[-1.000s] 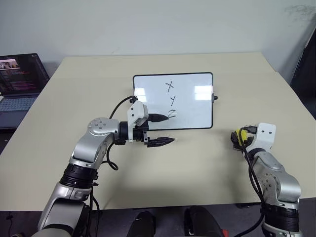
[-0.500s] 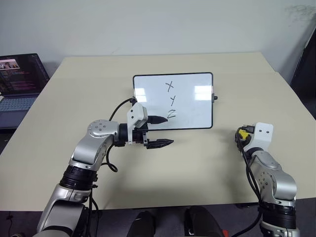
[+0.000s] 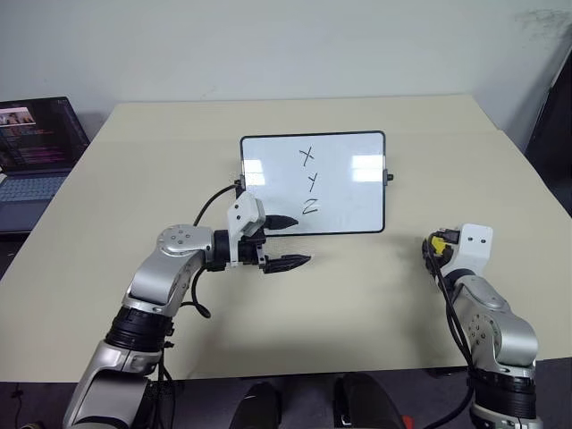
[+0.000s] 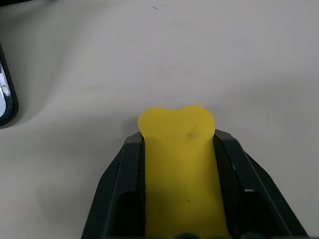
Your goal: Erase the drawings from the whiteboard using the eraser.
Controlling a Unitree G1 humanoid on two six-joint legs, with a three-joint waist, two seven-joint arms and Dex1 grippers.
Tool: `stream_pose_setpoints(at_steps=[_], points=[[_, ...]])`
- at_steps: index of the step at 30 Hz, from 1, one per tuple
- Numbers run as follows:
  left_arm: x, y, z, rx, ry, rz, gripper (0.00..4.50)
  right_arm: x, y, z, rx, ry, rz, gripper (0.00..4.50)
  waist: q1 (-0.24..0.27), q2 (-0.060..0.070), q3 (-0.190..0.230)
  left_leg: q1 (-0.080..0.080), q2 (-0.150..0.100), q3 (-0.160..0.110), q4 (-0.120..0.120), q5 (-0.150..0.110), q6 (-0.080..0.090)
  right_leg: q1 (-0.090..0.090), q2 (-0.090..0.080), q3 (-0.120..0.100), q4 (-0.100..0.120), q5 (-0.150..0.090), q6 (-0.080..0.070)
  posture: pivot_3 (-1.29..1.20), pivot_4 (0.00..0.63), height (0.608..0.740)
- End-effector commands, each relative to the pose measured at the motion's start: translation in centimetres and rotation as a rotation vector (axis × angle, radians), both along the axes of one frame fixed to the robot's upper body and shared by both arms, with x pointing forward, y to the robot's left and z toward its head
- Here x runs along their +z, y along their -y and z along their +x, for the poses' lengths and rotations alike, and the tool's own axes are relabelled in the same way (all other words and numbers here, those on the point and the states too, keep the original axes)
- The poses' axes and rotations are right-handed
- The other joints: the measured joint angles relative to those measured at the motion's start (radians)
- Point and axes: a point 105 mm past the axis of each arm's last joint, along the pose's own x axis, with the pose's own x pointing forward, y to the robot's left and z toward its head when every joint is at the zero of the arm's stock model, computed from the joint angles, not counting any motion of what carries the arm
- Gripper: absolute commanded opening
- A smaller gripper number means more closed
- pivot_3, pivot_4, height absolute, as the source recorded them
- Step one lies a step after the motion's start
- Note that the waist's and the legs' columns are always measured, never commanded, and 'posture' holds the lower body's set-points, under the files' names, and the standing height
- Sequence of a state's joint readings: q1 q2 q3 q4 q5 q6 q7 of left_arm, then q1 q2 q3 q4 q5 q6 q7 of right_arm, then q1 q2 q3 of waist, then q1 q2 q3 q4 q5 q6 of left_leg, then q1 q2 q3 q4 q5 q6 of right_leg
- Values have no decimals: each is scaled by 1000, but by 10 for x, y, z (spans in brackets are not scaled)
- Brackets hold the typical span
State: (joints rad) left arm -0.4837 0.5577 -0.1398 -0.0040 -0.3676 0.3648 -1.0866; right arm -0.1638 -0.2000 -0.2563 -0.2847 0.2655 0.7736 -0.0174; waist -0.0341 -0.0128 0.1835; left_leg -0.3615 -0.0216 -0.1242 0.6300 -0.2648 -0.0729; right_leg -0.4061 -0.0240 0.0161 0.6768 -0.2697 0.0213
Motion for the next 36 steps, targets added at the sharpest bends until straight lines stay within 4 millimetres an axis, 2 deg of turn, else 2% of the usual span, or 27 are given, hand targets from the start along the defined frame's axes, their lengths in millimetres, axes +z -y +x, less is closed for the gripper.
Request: stream_pose_setpoints(at_steps=[1,2,10,24,28,33,36], points=[[15,-1,-2,-1,62,-4,4500,11,-3,-1,27,51,18,1404,0,0,0,0,0,0,0,0,0,0,0,0,0,0,0,0,150,740],[15,-1,-2,0,62,-3,4500,12,-4,-1,28,56,25,1404,0,0,0,0,0,0,0,0,0,0,0,0,0,0,0,0,150,740],[20,4,-12,-66,73,-7,4500,15,-2,-2,32,54,-8,4165,0,0,0,0,0,0,0,0,0,0,0,0,0,0,0,0,150,740],[24,7,-10,-87,85,1,4500,20,8,-4,-10,77,-10,4165,0,0,0,0,0,1,0,0,0,0,0,0,0,0,0,0,150,740],[23,7,-10,-85,84,3,4500,19,8,-4,-12,76,-5,3287,0,0,0,0,0,1,0,0,0,0,0,0,0,0,0,0,150,740],[22,6,-10,-76,80,2,4500,17,7,-4,-8,70,-2,1389,0,0,0,0,0,1,0,0,0,0,0,0,0,0,0,0,150,740],[22,4,-9,-55,71,-4,4500,18,5,-4,-4,72,1,1288,0,0,0,0,0,1,0,0,0,0,0,0,0,0,0,0,150,740]])
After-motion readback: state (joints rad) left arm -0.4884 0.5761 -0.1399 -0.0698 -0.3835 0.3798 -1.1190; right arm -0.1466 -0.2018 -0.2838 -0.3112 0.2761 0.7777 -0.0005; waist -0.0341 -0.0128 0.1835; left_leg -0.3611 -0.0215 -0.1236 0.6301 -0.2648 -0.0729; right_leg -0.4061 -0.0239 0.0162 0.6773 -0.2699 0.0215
